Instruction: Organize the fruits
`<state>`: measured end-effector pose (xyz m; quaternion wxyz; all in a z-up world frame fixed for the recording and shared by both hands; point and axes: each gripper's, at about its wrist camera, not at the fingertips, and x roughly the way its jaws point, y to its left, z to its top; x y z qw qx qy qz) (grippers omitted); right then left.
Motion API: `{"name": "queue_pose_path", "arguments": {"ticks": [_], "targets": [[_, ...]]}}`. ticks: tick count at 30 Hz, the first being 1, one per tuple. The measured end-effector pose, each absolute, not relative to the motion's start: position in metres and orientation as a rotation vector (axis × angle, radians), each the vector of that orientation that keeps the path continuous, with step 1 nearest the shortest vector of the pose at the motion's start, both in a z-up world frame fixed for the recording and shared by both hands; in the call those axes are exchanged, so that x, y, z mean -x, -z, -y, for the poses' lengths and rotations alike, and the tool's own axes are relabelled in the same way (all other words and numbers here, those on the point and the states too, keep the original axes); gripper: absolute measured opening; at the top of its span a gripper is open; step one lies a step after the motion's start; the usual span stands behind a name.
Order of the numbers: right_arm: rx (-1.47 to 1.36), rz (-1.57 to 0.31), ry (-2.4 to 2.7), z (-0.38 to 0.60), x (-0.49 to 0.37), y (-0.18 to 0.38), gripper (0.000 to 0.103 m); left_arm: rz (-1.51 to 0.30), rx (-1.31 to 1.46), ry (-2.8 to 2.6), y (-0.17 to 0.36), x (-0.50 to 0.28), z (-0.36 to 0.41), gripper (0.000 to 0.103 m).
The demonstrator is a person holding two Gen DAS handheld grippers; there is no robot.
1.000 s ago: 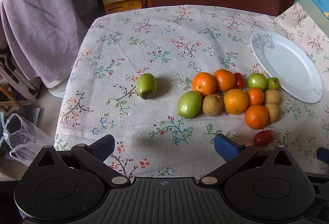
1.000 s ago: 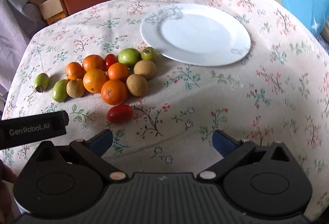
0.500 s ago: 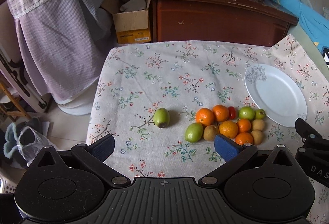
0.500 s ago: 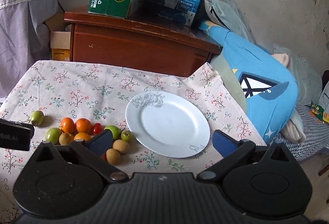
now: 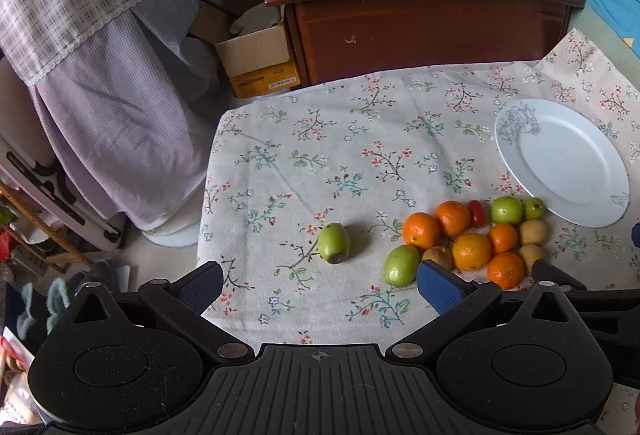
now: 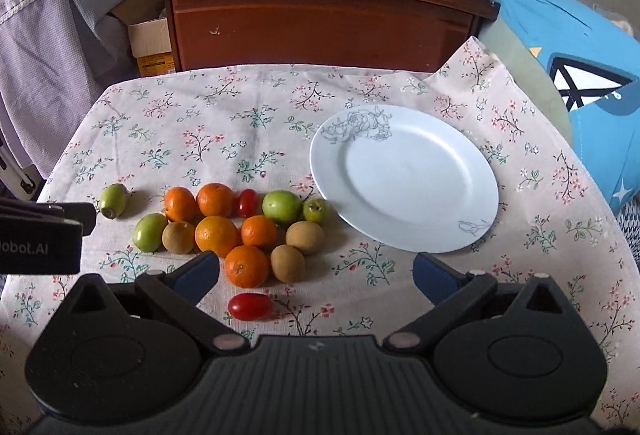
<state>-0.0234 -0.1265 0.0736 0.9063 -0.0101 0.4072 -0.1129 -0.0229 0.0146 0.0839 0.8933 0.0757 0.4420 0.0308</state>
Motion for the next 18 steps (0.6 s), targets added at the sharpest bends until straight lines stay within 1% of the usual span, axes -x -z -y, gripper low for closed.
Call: {"name": "queue_pose_path", "arguments": {"ticks": [5,11,18], "targets": [[0.076,-0.846,0.285,0.121,0.017,-0.075,0.102,-0.924,-0.193,-0.083,-0.077,0.021,-0.015,0.103],[0.038,-0.863,0.268,0.125,0.02,-0.077,0.102,-0.962,-0.133,-0.058,-0.071,0.02,-0.02,0.103],[-0.001,-0.884,0.248,0.125,0.022,-0.076,0.101,-0.982,-0.129,-0.06,-0.065,0.021,-0.019,0.103]]}}
